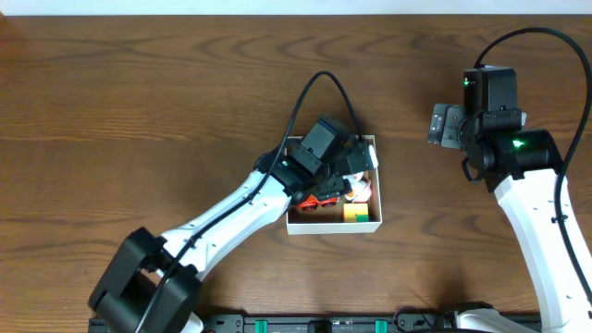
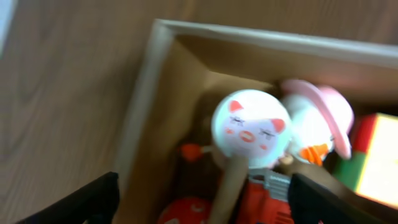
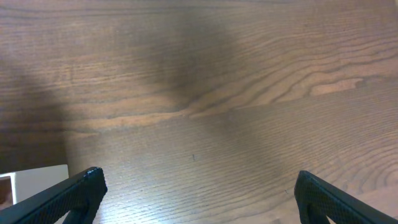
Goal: Pack container
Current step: 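Release the pig toy and lift the left gripper away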
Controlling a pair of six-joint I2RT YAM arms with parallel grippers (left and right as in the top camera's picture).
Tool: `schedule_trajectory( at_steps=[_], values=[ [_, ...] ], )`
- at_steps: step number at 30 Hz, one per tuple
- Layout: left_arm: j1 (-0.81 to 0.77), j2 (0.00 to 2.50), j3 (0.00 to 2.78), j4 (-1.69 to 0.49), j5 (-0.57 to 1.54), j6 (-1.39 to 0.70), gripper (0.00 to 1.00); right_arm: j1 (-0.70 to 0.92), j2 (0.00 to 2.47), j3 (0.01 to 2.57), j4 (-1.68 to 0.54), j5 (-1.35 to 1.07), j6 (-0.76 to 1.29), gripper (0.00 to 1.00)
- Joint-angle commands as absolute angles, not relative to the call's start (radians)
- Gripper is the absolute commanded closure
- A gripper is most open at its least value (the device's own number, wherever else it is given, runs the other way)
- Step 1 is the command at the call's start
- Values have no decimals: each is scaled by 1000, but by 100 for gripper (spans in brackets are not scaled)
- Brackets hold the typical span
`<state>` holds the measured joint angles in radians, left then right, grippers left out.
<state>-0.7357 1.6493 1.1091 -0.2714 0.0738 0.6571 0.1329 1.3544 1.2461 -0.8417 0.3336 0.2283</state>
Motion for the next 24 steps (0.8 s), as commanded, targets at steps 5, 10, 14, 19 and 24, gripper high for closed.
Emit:
schedule_trajectory(
  at_steps=[5, 10, 14, 19, 24],
  values=[
    [-684, 1461, 1118, -241, -114, 377, 7, 125, 1341, 1252, -843, 344, 243, 1],
    [-570, 1373, 1117, -265, -226, 86, 6, 125, 1341, 1252, -843, 344, 243, 1],
    [-460, 1331, 1117, -304, -226, -17, 6, 125, 1341, 1252, -843, 344, 243, 1],
    [-359, 1323, 1117, -336, -226, -33, 4, 125, 1341, 1252, -843, 344, 243, 1],
    [-307, 1324, 1117, -358, -226, -32, 2, 125, 1341, 1252, -843, 344, 243, 1]
  ],
)
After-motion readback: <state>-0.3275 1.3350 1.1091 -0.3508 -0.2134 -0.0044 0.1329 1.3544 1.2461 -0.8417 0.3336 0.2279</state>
